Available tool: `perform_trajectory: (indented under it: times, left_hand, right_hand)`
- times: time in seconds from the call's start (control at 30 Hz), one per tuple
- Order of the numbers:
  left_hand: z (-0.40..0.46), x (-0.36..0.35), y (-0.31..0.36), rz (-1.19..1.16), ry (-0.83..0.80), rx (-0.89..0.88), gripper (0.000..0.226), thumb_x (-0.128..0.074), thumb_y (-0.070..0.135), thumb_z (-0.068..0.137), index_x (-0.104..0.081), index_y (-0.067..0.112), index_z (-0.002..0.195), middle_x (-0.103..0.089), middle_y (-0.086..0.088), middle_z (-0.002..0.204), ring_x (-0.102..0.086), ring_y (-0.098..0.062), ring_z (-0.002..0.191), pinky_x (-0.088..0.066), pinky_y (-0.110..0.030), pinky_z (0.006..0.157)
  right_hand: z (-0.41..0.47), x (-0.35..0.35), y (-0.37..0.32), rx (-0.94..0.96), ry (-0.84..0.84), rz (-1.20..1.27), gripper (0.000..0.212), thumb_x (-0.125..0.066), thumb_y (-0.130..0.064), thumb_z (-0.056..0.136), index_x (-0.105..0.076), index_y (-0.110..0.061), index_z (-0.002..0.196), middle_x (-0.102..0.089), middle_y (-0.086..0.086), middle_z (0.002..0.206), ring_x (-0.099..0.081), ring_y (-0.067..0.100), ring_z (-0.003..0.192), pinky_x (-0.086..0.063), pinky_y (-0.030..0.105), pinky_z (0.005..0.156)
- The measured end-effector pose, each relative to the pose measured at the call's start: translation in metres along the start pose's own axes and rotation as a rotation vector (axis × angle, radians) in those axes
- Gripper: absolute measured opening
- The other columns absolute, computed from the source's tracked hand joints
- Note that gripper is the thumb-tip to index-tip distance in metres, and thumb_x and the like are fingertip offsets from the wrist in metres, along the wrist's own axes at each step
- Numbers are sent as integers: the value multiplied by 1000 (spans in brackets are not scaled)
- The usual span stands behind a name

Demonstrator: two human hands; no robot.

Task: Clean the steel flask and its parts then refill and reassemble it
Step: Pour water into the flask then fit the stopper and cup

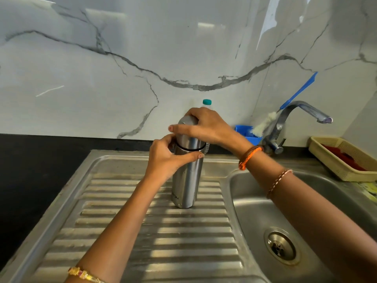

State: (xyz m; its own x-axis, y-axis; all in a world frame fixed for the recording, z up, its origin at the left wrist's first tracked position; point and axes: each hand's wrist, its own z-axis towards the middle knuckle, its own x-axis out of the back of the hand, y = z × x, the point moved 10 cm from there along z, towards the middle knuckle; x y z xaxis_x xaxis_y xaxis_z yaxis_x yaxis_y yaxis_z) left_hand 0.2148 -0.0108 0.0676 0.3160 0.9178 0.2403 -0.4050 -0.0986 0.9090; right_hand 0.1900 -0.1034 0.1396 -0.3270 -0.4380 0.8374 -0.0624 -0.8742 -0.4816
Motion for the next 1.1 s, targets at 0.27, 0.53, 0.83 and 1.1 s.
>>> perform_trajectory:
  times: [0.27,0.53,0.83,1.1]
  left_hand:
    - [-4,2,-1,0,-12,7,45,-86,25,58,-64,18,97,-64,15,84,-59,2,78,-43,-2,60]
    - [-3,-3,-5,-13,-23,-4,44,-86,22,59,-62,16,96,-63,13,85,-59,2,79,-44,-2,62]
    - [-20,-30,-49,34,-257,140,72,-90,20,53,-49,22,112,-60,2,108,-58,-11,101,-48,-23,82]
    - [-15,-24,-46,-19,-31,117,74,-83,29,41,-51,17,106,-62,4,91,-61,-8,85,-48,-18,66]
  right_hand:
    - [-12,-6,8,-38,-277,456,47,-68,-7,80,-51,-8,124,-58,2,109,-53,13,103,-43,15,85]
    - [-1,-14,20,-102,-156,431,59,-82,-28,66,-51,-20,116,-52,-5,93,-54,12,92,-49,23,80]
    - [-13,-23,11,44,-179,709,55,-77,-5,54,-60,-17,106,-64,4,97,-60,10,85,-52,18,77]
    - [-30,-1,16,-116,478,556,42,-81,-17,62,-63,-19,99,-51,-19,75,-49,-3,69,-40,4,63]
